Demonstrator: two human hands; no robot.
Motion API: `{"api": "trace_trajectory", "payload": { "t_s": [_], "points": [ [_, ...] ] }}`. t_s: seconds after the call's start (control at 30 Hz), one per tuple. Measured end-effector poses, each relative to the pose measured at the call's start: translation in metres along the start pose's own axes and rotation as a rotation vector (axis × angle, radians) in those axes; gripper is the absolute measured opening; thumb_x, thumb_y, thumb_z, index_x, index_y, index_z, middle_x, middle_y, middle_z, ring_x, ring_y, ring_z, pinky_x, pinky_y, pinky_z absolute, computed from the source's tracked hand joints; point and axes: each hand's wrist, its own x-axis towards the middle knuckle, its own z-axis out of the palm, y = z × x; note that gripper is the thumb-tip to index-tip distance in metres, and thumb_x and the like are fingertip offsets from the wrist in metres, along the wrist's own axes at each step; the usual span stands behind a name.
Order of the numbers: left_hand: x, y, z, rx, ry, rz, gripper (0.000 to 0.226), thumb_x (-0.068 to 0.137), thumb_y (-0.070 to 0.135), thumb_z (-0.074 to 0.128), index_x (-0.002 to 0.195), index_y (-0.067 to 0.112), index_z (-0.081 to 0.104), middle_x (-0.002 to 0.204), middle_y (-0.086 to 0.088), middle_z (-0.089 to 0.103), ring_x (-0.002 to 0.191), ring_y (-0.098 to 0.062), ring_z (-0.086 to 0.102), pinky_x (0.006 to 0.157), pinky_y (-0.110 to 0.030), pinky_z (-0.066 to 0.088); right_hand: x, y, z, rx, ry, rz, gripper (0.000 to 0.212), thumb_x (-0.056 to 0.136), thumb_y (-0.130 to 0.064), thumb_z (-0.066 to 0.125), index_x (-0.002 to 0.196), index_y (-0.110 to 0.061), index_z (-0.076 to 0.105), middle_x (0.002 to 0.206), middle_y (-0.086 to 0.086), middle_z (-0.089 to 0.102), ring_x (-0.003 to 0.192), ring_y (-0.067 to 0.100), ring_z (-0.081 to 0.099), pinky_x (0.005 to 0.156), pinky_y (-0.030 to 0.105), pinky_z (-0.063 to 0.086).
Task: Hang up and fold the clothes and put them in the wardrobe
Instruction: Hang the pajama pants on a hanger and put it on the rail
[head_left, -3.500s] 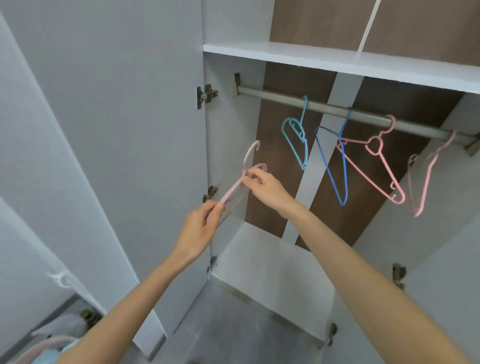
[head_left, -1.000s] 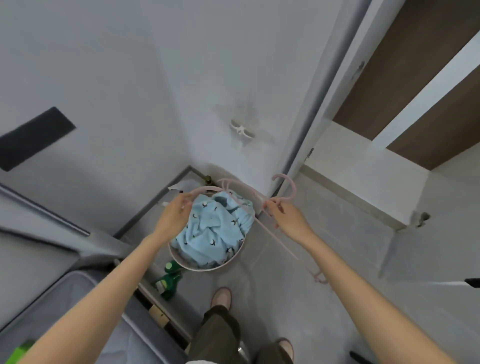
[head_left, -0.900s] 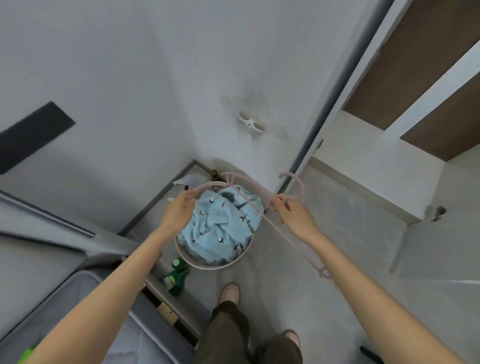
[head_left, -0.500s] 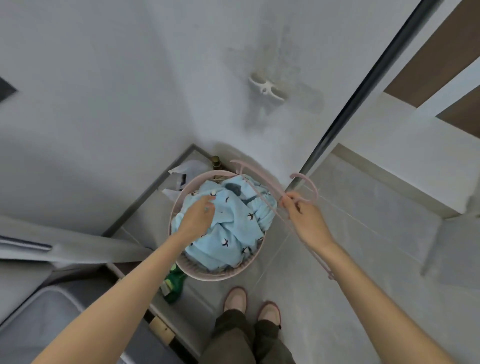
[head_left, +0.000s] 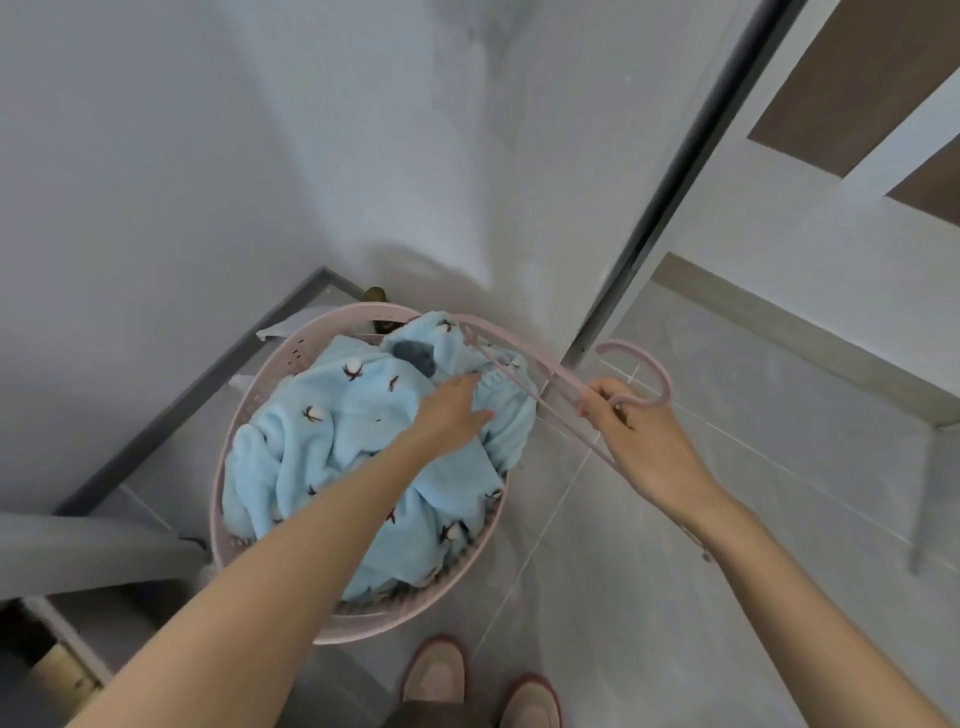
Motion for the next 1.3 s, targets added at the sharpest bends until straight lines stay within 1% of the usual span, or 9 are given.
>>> {"api": "trace_trajectory", "payload": {
  "t_s": [0.1, 0.3, 0.5, 0.6, 0.73, 0.87, 0.97, 1.13, 1.3],
  "points": [
    [0.011, -0.012, 0.021, 0.067, 0.054, -0.018, 0.051, 0.090, 0.039, 0.059, 0.130, 0.011, 0.043, 0.127, -0.006, 0.054, 0.116, -0.029, 0.051, 0.098, -0.047, 0.039, -0.003, 0.013, 0.004, 0.016, 0.048, -0.016, 0.031, 0.101, -0.043, 0.037, 0.084, -0.026, 0.056, 0.080, 0.008, 0.061, 0.072, 0.024, 0.057, 0.065, 0.036, 0.045],
    [-0.026, -0.021, 0.015, -0.015, 0.171, 0.159, 0.005, 0.095, 0.012, 0.046, 0.099, 0.010, 0.047, 0.091, -0.012, 0.063, 0.084, -0.034, 0.059, 0.066, -0.037, 0.040, -0.031, 0.014, 0.004, 0.056, 0.095, -0.008, 0.031, 0.100, -0.044, 0.037, 0.084, -0.026, 0.056, 0.081, 0.005, 0.061, 0.078, 0.026, 0.059, 0.072, 0.042, 0.049],
    [-0.097, -0.014, -0.035, -0.068, 0.288, 0.201, 0.034, 0.098, 0.011, 0.042, 0.132, 0.008, 0.047, 0.111, -0.011, 0.063, 0.100, -0.031, 0.059, 0.078, -0.033, 0.042, -0.067, -0.030, -0.012, 0.021, 0.121, -0.064, 0.029, 0.100, -0.045, 0.035, 0.082, -0.031, 0.053, 0.080, 0.004, 0.061, 0.072, 0.020, 0.057, 0.067, 0.036, 0.047],
    [-0.132, 0.002, -0.079, -0.103, 0.421, 0.220, 0.028, 0.097, 0.010, 0.043, 0.123, 0.009, 0.053, 0.111, -0.012, 0.065, 0.099, -0.029, 0.060, 0.078, -0.033, 0.044, -0.089, -0.061, -0.021, -0.011, 0.126, -0.119, 0.031, 0.101, -0.045, 0.033, 0.084, -0.024, 0.051, 0.081, 0.009, 0.060, 0.074, 0.025, 0.058, 0.067, 0.038, 0.047],
    [-0.174, 0.030, -0.153, -0.141, 0.533, 0.320, 0.022, 0.094, 0.006, 0.039, 0.107, 0.012, 0.055, 0.095, -0.002, 0.063, 0.081, -0.020, 0.054, 0.061, -0.027, 0.033, -0.118, -0.110, -0.035, -0.024, 0.200, -0.217, 0.029, 0.102, -0.041, 0.034, 0.082, -0.024, 0.048, 0.074, -0.006, 0.055, 0.062, 0.000, 0.052, 0.056, 0.026, 0.040],
    [-0.220, 0.064, -0.213, -0.209, 0.631, 0.393, 0.017, 0.090, 0.001, 0.039, 0.089, 0.015, 0.049, 0.078, 0.006, 0.056, 0.071, -0.016, 0.049, 0.056, -0.020, 0.033, -0.145, -0.159, -0.056, 0.035, 0.280, -0.303, 0.036, 0.102, -0.040, 0.033, 0.093, -0.009, 0.048, 0.087, 0.015, 0.059, 0.083, 0.030, 0.062, 0.077, 0.050, 0.051],
    [-0.261, 0.104, -0.255, -0.239, 0.689, 0.521, 0.016, 0.089, 0.000, 0.041, 0.086, 0.012, 0.051, 0.076, 0.007, 0.055, 0.070, -0.013, 0.049, 0.056, -0.013, 0.034, -0.171, -0.195, -0.074, 0.084, 0.323, -0.350, 0.038, 0.102, -0.045, 0.030, 0.097, -0.009, 0.043, 0.094, 0.015, 0.060, 0.080, 0.025, 0.065, 0.080, 0.054, 0.051],
    [-0.332, 0.182, -0.327, -0.216, 0.762, 0.731, 0.016, 0.089, 0.002, 0.044, 0.093, 0.007, 0.059, 0.087, 0.000, 0.060, 0.079, -0.015, 0.052, 0.066, -0.025, 0.036, -0.207, -0.250, -0.103, 0.156, 0.370, -0.452, 0.006, 0.096, -0.051, 0.042, 0.092, -0.049, 0.041, 0.138, 0.002, 0.046, 0.113, 0.022, 0.059, 0.092, 0.052, 0.049],
    [-0.399, 0.220, -0.352, -0.300, 0.769, 0.898, 0.011, 0.087, 0.005, 0.050, 0.091, 0.005, 0.060, 0.084, 0.000, 0.060, 0.074, -0.009, 0.050, 0.064, -0.021, 0.037, -0.237, -0.289, -0.147, 0.329, 0.376, -0.571, 0.067, 0.084, -0.045, 0.069, 0.133, -0.026, 0.028, 0.135, -0.002, 0.051, 0.101, -0.002, 0.059, 0.099, 0.040, 0.047]
  ]
}}
